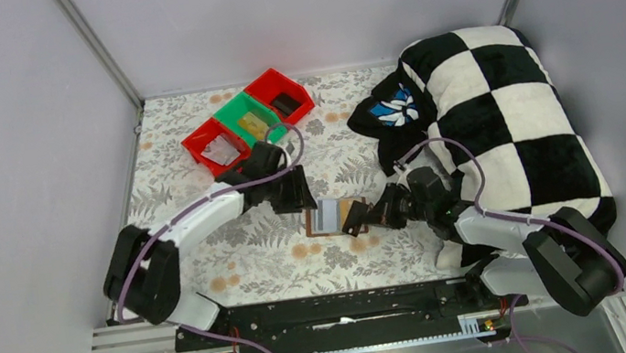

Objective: Take the credit cards out of the card holder
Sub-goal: Remove the credit card from the card holder, then place the credit card in the storage box.

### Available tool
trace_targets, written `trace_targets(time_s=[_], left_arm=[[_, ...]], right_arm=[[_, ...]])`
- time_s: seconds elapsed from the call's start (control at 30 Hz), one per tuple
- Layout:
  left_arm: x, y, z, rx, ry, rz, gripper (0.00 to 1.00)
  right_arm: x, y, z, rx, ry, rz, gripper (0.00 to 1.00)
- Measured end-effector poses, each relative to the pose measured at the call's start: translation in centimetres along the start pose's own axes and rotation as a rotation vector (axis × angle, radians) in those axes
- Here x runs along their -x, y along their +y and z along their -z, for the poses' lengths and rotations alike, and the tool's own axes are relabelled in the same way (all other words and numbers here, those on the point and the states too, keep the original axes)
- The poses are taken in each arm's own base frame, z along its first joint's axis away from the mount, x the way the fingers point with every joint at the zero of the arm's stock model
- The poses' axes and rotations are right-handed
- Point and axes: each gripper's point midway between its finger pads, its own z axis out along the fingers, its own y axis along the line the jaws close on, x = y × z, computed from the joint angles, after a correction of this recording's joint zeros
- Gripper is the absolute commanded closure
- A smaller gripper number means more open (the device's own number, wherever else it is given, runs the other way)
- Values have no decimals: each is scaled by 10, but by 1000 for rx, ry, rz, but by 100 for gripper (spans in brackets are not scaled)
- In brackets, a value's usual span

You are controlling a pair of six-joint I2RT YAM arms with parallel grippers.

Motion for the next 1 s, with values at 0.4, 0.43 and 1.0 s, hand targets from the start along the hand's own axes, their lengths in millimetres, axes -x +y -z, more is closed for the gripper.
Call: trace_targets(time_s=[0.4,0.43,1.0], left_arm=[[-11,-28,55,-388,53,36,11],[-17,-28,54,-407,75,46,11],[-18,-63,72,-693,90,40,38]], right_arm=[[23,59,-2,164,7,88,100],[24,65,-3,188,14,86,100],[11,125,11,502,173,61,100]])
